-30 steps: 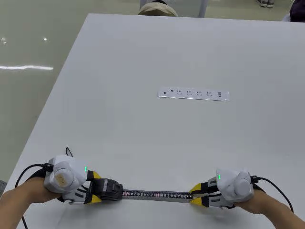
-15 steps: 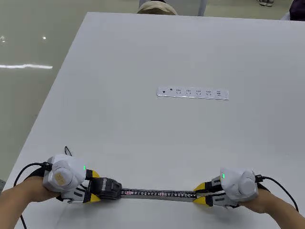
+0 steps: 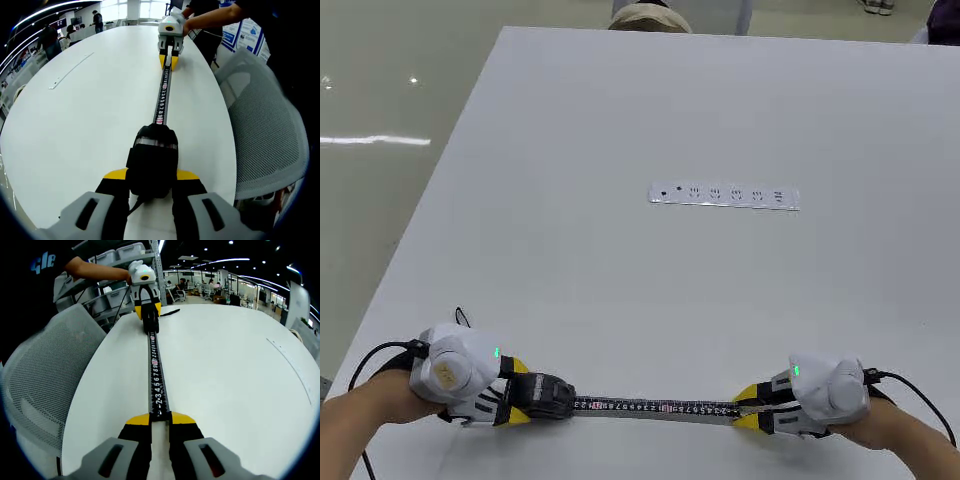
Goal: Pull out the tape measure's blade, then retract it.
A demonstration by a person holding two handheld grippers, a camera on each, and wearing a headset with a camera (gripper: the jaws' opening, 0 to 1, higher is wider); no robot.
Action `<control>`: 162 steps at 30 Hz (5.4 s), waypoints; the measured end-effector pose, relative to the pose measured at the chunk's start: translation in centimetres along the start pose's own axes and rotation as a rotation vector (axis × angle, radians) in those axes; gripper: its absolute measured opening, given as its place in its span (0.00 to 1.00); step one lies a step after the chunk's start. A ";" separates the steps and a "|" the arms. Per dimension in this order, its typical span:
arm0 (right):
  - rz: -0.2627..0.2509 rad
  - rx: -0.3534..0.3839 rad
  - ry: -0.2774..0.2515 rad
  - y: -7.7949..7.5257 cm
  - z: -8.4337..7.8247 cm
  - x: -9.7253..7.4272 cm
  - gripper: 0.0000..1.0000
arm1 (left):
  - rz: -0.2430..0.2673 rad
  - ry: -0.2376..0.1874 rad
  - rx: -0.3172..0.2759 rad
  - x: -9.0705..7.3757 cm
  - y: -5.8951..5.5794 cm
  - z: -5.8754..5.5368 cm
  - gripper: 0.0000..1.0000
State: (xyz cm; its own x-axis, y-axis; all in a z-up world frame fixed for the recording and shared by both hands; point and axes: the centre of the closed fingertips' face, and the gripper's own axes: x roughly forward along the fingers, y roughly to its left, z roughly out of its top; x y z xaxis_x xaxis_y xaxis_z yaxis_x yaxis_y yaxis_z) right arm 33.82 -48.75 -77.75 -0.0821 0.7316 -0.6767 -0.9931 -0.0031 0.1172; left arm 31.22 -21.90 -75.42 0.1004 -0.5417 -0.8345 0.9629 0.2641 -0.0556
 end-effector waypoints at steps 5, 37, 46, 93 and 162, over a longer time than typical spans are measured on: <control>-0.002 0.000 0.004 0.0 -0.2 -0.2 0.10 | 0.000 0.000 0.001 0.0 0.0 0.0 0.29; -0.035 0.009 0.025 -0.3 -1.4 -1.3 0.11 | -0.002 -0.003 -0.004 0.1 0.0 0.0 0.29; -0.048 -0.020 0.039 -0.2 -1.4 -1.3 0.12 | -0.003 -0.003 -0.002 0.1 0.0 0.1 0.29; -0.256 0.070 0.057 0.5 -0.9 -4.2 0.46 | 0.097 -0.059 -0.109 -1.7 0.4 -0.1 0.54; -0.622 0.408 -0.130 5.8 3.0 -7.5 0.92 | 0.549 -0.383 -0.484 -6.5 -5.5 4.7 0.99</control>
State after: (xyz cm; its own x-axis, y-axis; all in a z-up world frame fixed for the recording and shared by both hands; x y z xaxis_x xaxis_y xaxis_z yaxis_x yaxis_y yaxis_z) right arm 28.97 -52.21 -69.85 0.5190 0.5909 -0.6177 -0.7413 0.6709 0.0189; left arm 26.39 -23.54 -67.09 0.6882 -0.4469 -0.5715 0.5464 0.8375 0.0030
